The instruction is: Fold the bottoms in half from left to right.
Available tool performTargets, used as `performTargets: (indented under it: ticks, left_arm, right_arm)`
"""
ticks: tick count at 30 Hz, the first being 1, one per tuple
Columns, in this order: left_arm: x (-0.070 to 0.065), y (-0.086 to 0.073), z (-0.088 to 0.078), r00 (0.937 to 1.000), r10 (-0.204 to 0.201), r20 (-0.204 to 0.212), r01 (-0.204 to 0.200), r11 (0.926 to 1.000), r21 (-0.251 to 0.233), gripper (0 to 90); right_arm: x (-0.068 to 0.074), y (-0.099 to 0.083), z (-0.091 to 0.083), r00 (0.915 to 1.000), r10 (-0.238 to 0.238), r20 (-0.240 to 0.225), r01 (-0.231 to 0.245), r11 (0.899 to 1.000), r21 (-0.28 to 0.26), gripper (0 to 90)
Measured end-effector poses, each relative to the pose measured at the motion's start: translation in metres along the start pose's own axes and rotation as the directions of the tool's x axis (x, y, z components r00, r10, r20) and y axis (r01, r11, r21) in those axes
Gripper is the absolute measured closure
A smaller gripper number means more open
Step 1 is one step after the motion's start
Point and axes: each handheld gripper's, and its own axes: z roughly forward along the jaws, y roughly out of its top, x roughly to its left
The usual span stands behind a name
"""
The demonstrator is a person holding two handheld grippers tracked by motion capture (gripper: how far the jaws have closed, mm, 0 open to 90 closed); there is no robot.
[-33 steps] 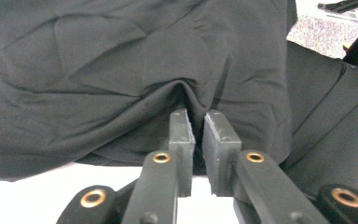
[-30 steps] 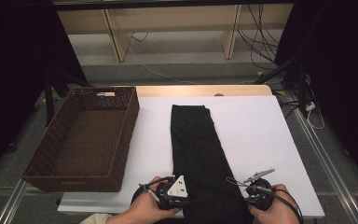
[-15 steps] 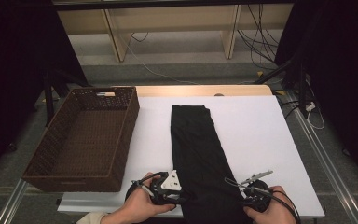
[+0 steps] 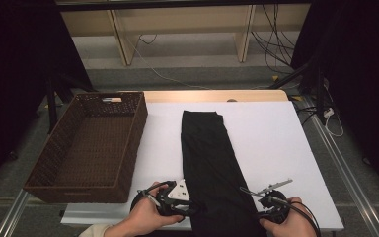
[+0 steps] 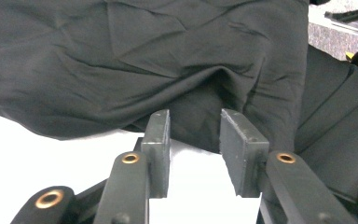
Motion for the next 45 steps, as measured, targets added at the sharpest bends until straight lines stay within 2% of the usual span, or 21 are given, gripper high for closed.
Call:
performTargets:
  ticks: [2,3,5,6,8,9,11,12,15,16,18,19,21,24,25,26,29,30,33,41,45]
  left_arm:
    - [0.001,0.000,-0.001,1.0000,0.002,-0.007,-0.002,1.0000,-0.007,59.0]
    - [0.002,0.000,-0.002,0.9998,-0.003,-0.018,0.003,0.9997,-0.023,57.4]
    - [0.003,0.000,-0.003,0.9997,-0.005,-0.022,0.005,0.9995,-0.030,55.0]
    - [0.005,-0.001,-0.005,0.9995,-0.016,-0.027,0.014,0.9989,-0.044,53.4]
    - [0.006,-0.002,-0.006,0.9993,-0.022,-0.031,0.020,0.9984,-0.052,50.4]
    - [0.009,-0.003,-0.008,0.9987,-0.032,-0.038,0.029,0.9972,-0.069,48.8]
    - [0.010,-0.003,-0.010,0.9982,-0.040,-0.044,0.037,0.9962,-0.079,45.6]
    - [0.011,-0.004,-0.011,0.9979,-0.046,-0.046,0.042,0.9955,-0.085,45.6]
    - [0.015,-0.005,-0.013,0.9961,-0.066,-0.058,0.060,0.9932,-0.100,41.2]
    - [0.017,-0.006,-0.014,0.9952,-0.074,-0.065,0.066,0.9923,-0.105,38.0]
    - [0.018,-0.007,-0.014,0.9942,-0.083,-0.069,0.075,0.9912,-0.109,37.1]
    - [0.020,-0.007,-0.015,0.9934,-0.089,-0.073,0.081,0.9908,-0.109,35.0]
    - [0.021,-0.008,-0.016,0.9928,-0.093,-0.076,0.084,0.9898,-0.115,34.3]
    - [0.023,-0.009,-0.019,0.9912,-0.106,-0.080,0.095,0.9873,-0.127,33.6]
    - [0.025,-0.011,-0.020,0.9904,-0.112,-0.081,0.100,0.9857,-0.135,32.8]
    - [0.025,-0.011,-0.020,0.9904,-0.112,-0.081,0.100,0.9857,-0.135,32.4]
    - [0.028,-0.012,-0.020,0.9888,-0.125,-0.081,0.112,0.9827,-0.147,32.3]
    - [0.028,-0.012,-0.020,0.9888,-0.125,-0.081,0.112,0.9827,-0.147,32.3]
    - [0.030,-0.012,-0.020,0.9884,-0.130,-0.079,0.117,0.9818,-0.150,32.3]
    - [0.030,-0.012,-0.019,0.9886,-0.127,-0.080,0.115,0.9825,-0.146,32.7]
    - [0.029,-0.011,-0.019,0.9883,-0.127,-0.085,0.113,0.9825,-0.148,32.7]
  right_arm:
    - [-0.001,0.000,-0.001,1.0000,0.000,0.007,0.000,1.000,-0.015,72.2]
    - [-0.004,0.002,-0.002,0.9997,-0.003,0.024,0.005,0.997,-0.074,67.4]
    - [-0.006,0.002,-0.002,0.9996,-0.005,0.029,0.008,0.995,-0.097,66.1]
    - [-0.010,0.003,-0.002,0.9994,-0.011,0.034,0.016,0.987,-0.157,63.2]
    - [-0.012,0.004,-0.002,0.9993,-0.017,0.034,0.022,0.984,-0.176,61.8]
    - [-0.015,0.005,-0.001,0.9989,-0.021,0.042,0.030,0.974,-0.225,59.8]
    - [-0.017,0.006,0.000,0.9986,-0.033,0.042,0.043,0.964,-0.264,57.6]
    - [-0.017,0.006,0.000,0.9986,-0.033,0.042,0.043,0.964,-0.264,57.6]
    - [-0.021,0.009,0.001,0.9966,-0.066,0.050,0.078,0.945,-0.317,55.0]
    - [-0.022,0.011,0.002,0.9963,-0.074,0.044,0.085,0.935,-0.344,52.3]
    - [-0.023,0.011,0.003,0.9954,-0.083,0.048,0.094,0.931,-0.353,50.9]
    - [-0.024,0.013,0.005,0.9948,-0.088,0.052,0.101,0.920,-0.378,47.7]
    - [-0.026,0.016,0.006,0.9940,-0.096,0.051,0.109,0.909,-0.402,44.7]
    - [-0.028,0.017,0.006,0.9945,-0.090,0.052,0.104,0.898,-0.427,42.7]
    - [-0.029,0.019,0.006,0.9948,-0.084,0.058,0.101,0.884,-0.456,40.3]
    - [-0.029,0.019,0.006,0.9948,-0.084,0.058,0.101,0.884,-0.456,40.3]
    - [-0.032,0.022,0.006,0.9956,-0.067,0.065,0.091,0.862,-0.499,36.8]
    - [-0.032,0.022,0.006,0.9956,-0.067,0.065,0.091,0.862,-0.499,36.8]
    - [-0.036,0.025,0.007,0.9968,-0.042,0.069,0.072,0.849,-0.524,35.5]
    - [-0.039,0.031,0.009,0.9966,-0.030,0.077,0.067,0.837,-0.543,34.6]
    - [-0.039,0.030,0.008,0.9961,-0.028,0.083,0.069,0.835,-0.546,34.5]
